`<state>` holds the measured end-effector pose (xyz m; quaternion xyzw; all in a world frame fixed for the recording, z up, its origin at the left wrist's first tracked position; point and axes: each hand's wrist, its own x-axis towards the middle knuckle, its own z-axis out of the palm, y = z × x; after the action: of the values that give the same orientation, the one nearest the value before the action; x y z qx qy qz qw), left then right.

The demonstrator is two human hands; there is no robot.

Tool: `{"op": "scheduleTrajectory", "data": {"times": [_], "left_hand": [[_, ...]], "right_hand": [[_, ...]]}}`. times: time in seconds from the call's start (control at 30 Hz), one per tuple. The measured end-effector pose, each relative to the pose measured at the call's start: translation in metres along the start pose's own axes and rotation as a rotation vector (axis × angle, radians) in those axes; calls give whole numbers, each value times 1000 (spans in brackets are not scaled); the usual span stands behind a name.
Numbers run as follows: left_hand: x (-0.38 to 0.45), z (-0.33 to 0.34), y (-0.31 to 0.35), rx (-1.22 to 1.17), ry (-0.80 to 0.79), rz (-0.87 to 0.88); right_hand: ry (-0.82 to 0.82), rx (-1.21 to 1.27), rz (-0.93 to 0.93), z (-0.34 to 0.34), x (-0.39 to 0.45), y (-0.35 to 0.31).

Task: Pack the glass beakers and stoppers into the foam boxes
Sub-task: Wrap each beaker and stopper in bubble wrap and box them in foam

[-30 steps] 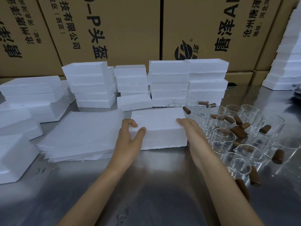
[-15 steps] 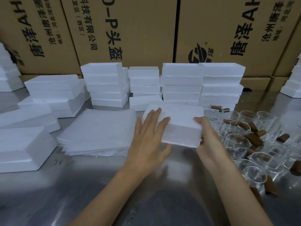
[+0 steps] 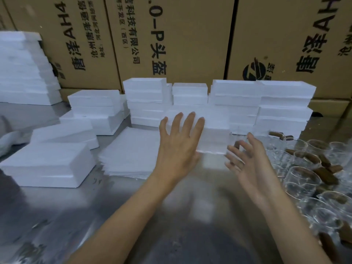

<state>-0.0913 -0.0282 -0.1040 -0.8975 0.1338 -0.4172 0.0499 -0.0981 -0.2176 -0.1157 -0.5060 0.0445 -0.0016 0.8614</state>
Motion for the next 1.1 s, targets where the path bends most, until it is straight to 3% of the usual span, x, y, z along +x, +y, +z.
{"op": "scheduleTrajectory", "data": {"times": [0.17,0.5,0.63,0.9,1.1], "left_hand": [[26,-9,-82,144,-114,-195],[8,-19,-216,342,-383,-300],[-7,-25,-255,416,-401,-348],[-26,-22,-292,439,-546,-442],[-26,-17,-295,401,-559,-438]], "right_hand": [[61,-52,28,-9,2,3],[72,-73,7,-11,1,3],[89,-65,10,-13,3,5],[118,-40,-5,-19,7,9],[129,-14,-1,-22,8,9]]}}
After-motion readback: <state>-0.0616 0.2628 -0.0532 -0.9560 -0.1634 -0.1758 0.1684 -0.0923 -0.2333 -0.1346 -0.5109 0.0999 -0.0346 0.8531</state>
